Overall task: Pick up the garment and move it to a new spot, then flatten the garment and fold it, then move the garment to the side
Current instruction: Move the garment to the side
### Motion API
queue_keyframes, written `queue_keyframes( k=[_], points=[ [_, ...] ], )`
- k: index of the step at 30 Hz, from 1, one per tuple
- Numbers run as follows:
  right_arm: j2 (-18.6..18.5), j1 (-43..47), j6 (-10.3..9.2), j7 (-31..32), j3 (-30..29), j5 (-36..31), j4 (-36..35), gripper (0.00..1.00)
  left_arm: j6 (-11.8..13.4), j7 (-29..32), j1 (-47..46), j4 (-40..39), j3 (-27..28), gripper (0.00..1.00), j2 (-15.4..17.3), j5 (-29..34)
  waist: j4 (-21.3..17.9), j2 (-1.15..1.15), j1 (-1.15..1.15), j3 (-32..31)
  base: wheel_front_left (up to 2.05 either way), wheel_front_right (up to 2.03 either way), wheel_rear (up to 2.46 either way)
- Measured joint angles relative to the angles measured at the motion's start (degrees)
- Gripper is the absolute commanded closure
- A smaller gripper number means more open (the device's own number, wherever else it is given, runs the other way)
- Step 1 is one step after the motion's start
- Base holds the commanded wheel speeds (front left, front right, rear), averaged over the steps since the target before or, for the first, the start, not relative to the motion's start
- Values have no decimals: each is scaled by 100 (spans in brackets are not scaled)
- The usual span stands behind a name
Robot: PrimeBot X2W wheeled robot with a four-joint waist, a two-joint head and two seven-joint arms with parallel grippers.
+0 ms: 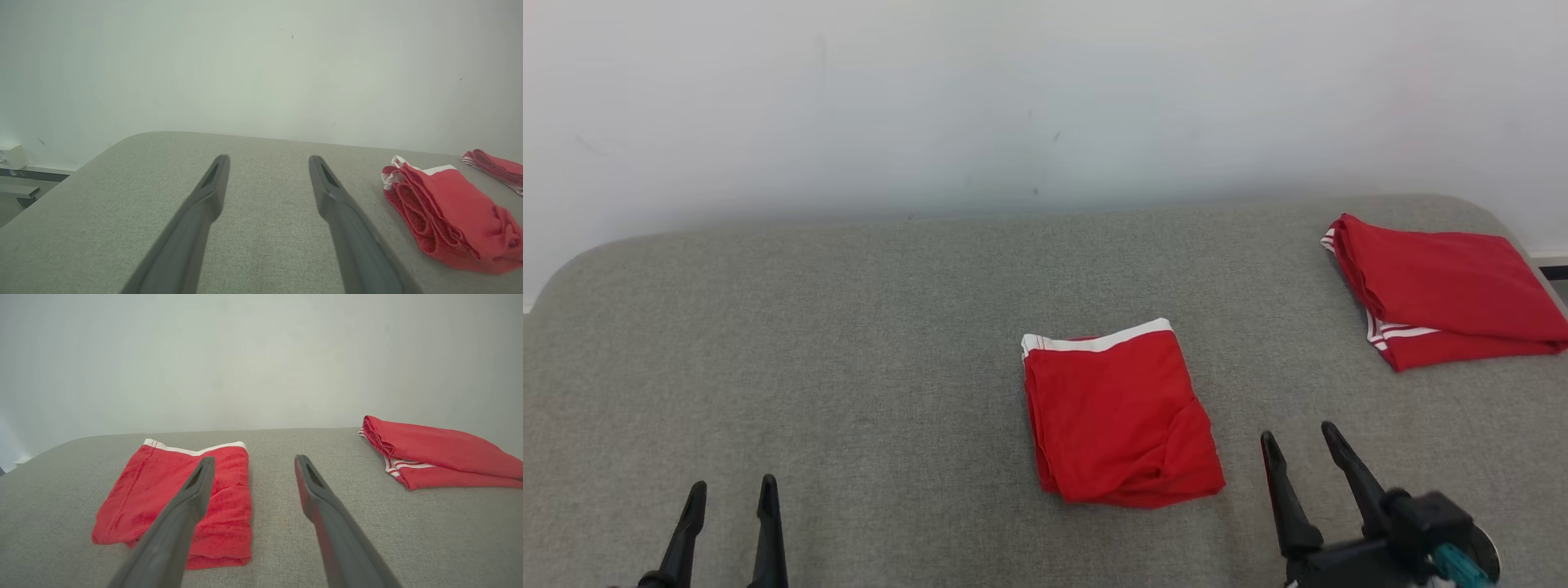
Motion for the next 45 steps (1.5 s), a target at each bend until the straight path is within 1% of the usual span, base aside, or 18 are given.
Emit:
queue_keyframes(
  k=[8,11,17,22,26,34,35,36,37,38,42,45],
  points=[
    [-191,-1042,0,437,278,-18,516,0,-16,-1,-90,30,-99,0,-5,13,167,0,0,69,0,0,0],
    [-235,-1421,0,625,307,-23,810,0,-16,0,-131,42,-145,0,-7,19,253,0,0,136,0,0,0],
    [-272,-2062,0,1042,331,-11,1625,0,-19,0,-311,85,-207,0,-9,10,431,0,0,343,0,0,0],
    [-289,-2375,0,1138,369,194,2375,0,-25,0,-482,137,-315,0,-14,4,589,0,1,529,0,0,0],
    [-315,-2593,0,1081,505,244,2924,0,-33,0,-634,157,-405,0,-20,-10,722,1,1,683,0,0,0],
    [-231,-2987,0,938,678,356,3999,0,-33,0,-756,221,-485,0,-35,-29,887,1,1,939,0,0,0],
    [-208,-3018,0,920,710,389,4095,10,-33,0,-776,222,-494,0,-38,-31,899,1,1,961,0,0,0],
    [-190,-3060,0,882,739,439,4168,49,-33,0,-782,222,-498,0,-42,-34,908,1,1,978,0,0,0],
    [-177,-3112,0,859,772,485,4231,72,-33,0,-782,231,-491,0,-46,-35,911,1,0,993,0,0,0],
    [-172,-3161,0,832,817,530,4287,100,-33,-1,-783,238,-471,0,-46,-40,903,1,0,1006,0,0,0],
    [-202,-3349,19,682,1028,592,4439,100,-33,0,-823,276,-439,0,-47,-52,821,1,0,1039,0,0,0],
    [-355,-3571,19,610,1236,606,4472,100,-33,0,-908,248,-430,0,-54,-52,736,1,0,1091,0,0,0]
  ],
)
